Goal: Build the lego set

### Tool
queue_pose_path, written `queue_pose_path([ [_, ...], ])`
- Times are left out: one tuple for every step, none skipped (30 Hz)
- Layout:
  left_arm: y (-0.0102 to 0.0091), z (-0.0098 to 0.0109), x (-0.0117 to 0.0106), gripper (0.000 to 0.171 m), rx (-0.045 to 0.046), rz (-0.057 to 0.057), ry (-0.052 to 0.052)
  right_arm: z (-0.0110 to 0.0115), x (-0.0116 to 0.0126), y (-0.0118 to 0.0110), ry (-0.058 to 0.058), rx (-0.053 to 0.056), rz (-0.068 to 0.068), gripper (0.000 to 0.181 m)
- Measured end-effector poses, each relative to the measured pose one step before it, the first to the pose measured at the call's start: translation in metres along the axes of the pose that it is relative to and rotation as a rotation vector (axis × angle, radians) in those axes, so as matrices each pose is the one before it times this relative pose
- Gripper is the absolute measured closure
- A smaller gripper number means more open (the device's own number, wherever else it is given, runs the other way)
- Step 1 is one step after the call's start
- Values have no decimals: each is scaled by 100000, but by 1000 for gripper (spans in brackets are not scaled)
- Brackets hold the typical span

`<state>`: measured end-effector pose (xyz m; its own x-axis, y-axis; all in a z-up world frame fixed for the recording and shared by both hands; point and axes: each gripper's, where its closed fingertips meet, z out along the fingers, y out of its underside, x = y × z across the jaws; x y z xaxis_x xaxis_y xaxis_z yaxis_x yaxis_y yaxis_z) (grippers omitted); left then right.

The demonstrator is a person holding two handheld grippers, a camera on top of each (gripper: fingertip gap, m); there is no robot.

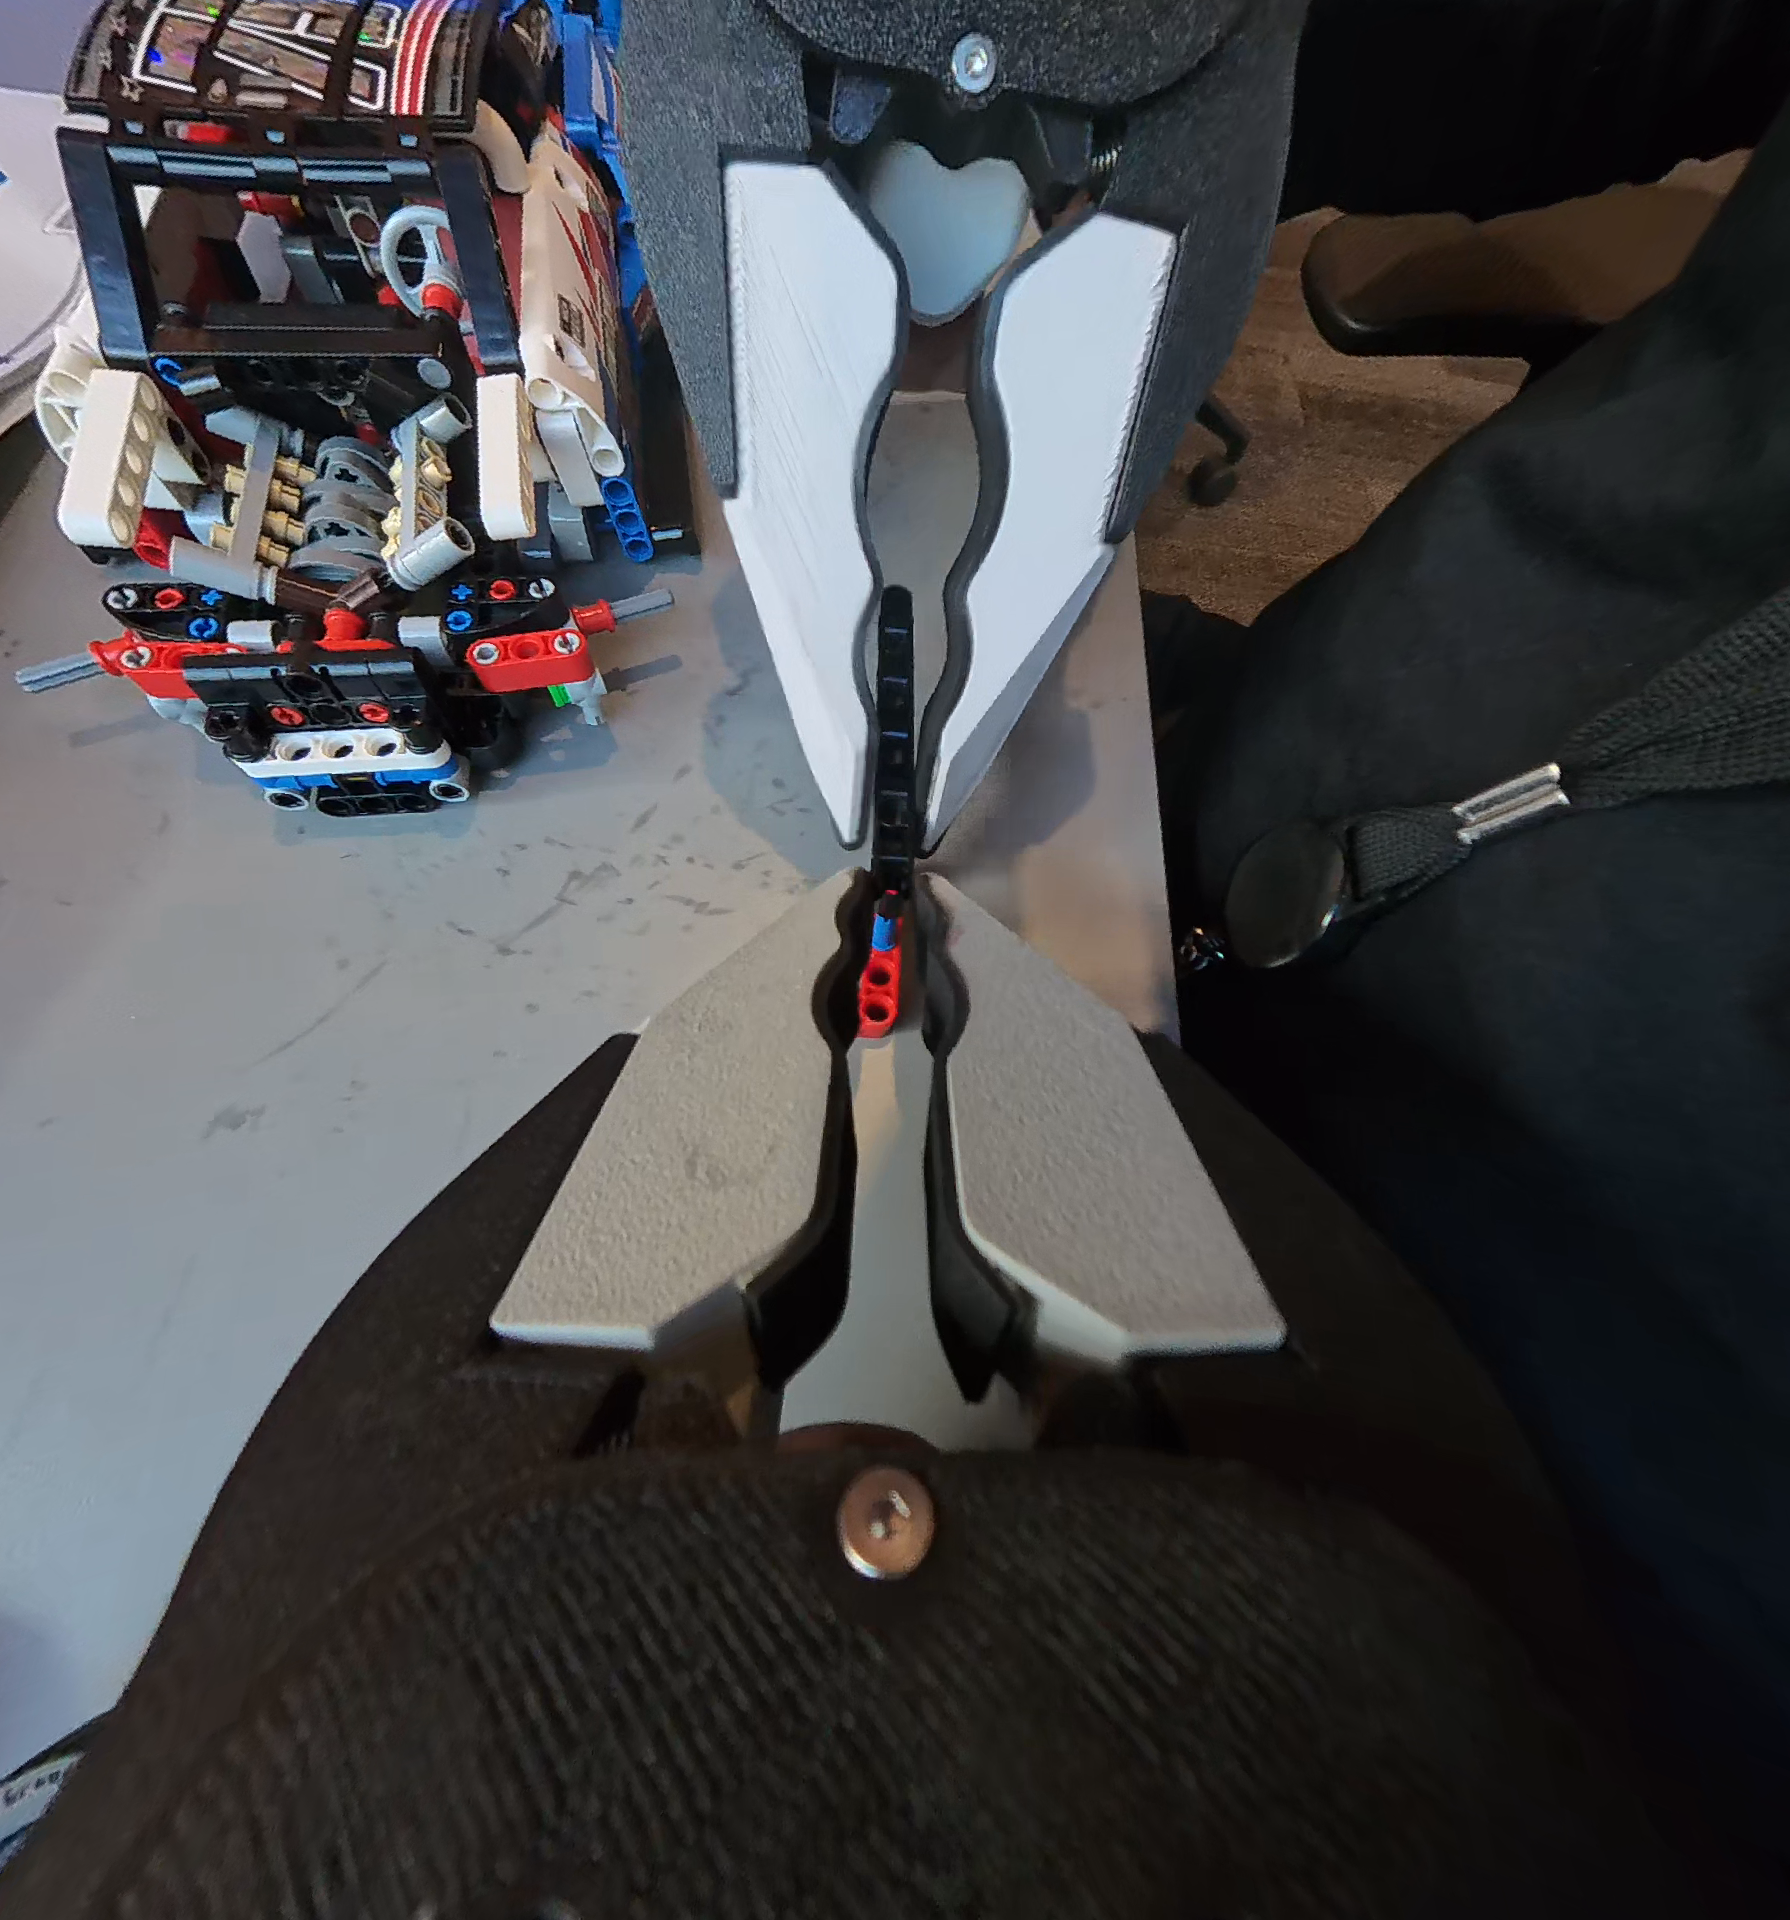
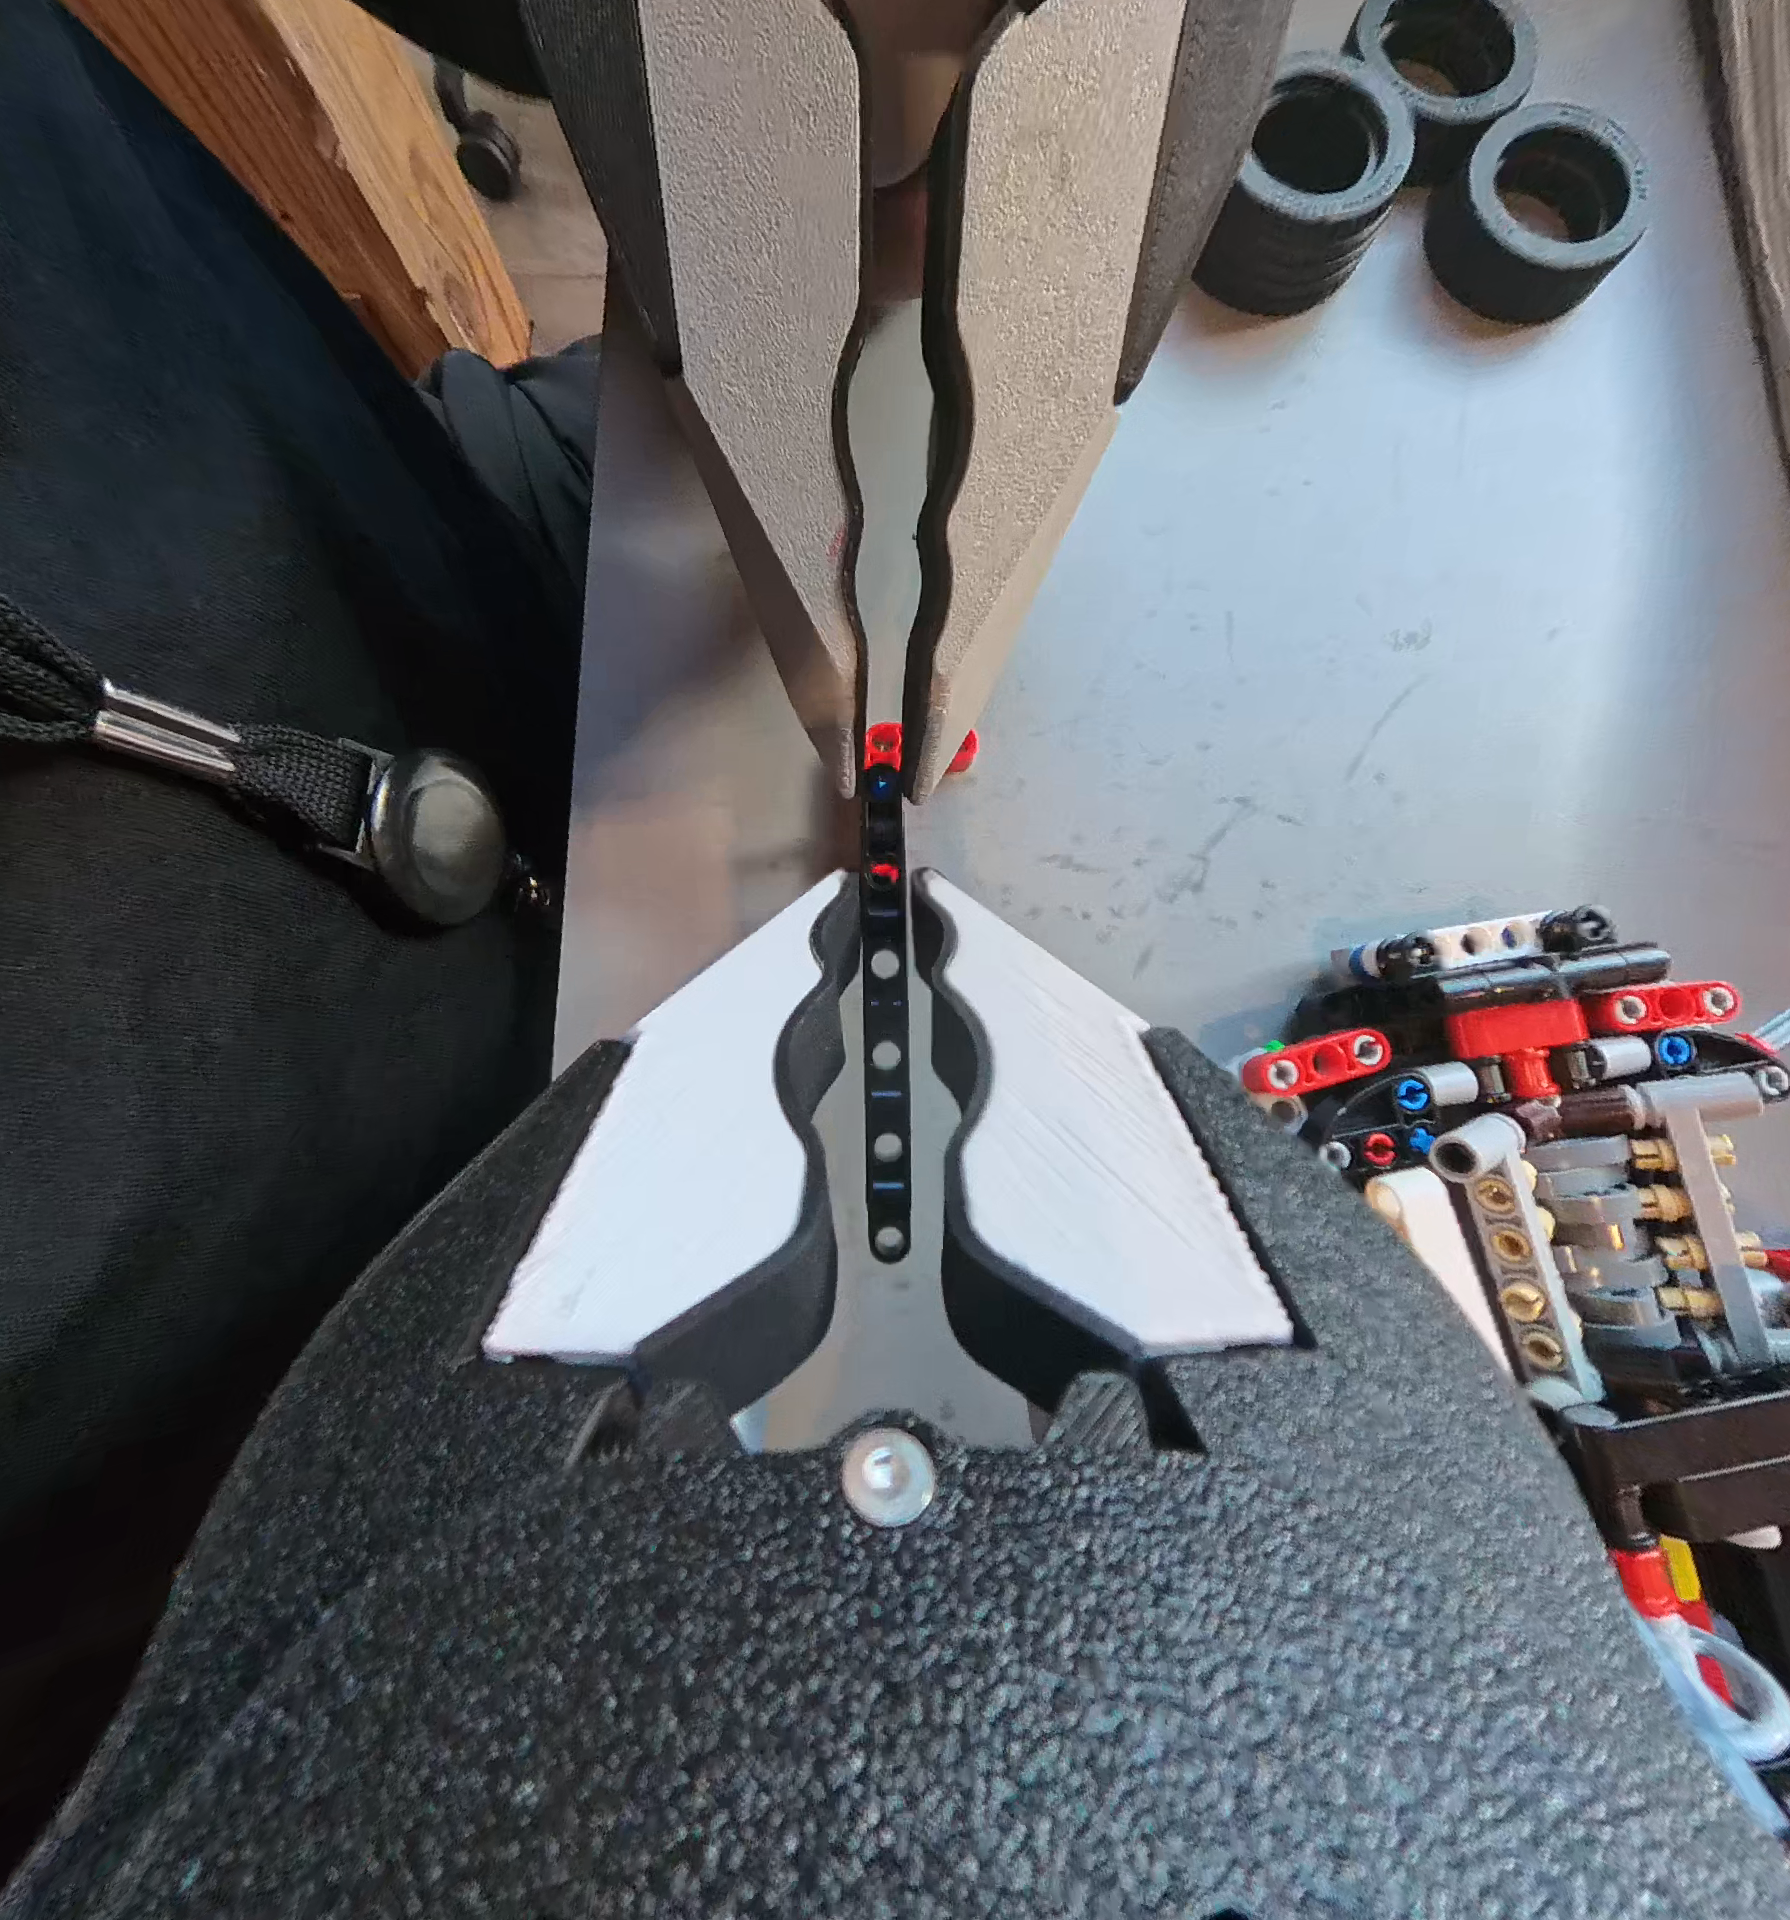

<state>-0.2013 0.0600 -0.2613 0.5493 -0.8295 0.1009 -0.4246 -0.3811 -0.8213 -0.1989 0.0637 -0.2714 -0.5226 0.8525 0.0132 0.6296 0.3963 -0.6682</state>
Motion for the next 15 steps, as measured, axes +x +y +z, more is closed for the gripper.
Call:
queue_pose_path([
  [10, -17, -6, 167, 37, 341, -11, -143, 31, -401, 160, 2649, 396, 172],
  [-4, 4, 16, 167, -1, -44, 149, -119, -65, -350, -572, 2086, 626, 172],
  [-5, 2, -9, 167, 15, -38, 76, -42, -47, -268, -598, 1575, 354, 173],
  [9, -17, -8, 167, 23, 93, 9, 53, 10, -107, -226, 755, -76, 173],
  [10, -15, -5, 167, -13, 95, 92, 138, 4, -47, -127, 349, -268, 173],
  [16, -22, -15, 167, 3, 267, -18, 128, 8, -106, 104, 531, -303, 173],
  [27, -40, -10, 167, 13, 229, 18, 90, 16, -85, 455, 168, -800, 173],
  [32, -62, -26, 167, 44, -52, 140, 45, 33, -60, 698, -12, -1609, 173],
  [13, -36, -24, 167, 40, -246, 157, 24, 30, -20, 547, -124, -1257, 173],
  [0, -6, -6, 167, 10, -125, 89, 32, 2, 23, 16, -188, -531, 174],
  [-14, 20, 14, 167, 36, 69, -42, -1, -9, 37, -389, -90, -109, 174],
  [-30, 2, -32, 167, 19, -380, -255, -10, 39, 11, -135, -350, 205, 174],
  [-22, -4, -48, 167, 27, -1073, -319, 28, 47, 15, 179, -762, 132, 174],
  [54, -55, 0, 168, -173, -1035, 76, 31, 20, -21, 234, -758, -473, 174],
  [376, -90, -82, 165, -1876, -16, -536, 11, 41, 26, 497, -1052, -950, 174],
])
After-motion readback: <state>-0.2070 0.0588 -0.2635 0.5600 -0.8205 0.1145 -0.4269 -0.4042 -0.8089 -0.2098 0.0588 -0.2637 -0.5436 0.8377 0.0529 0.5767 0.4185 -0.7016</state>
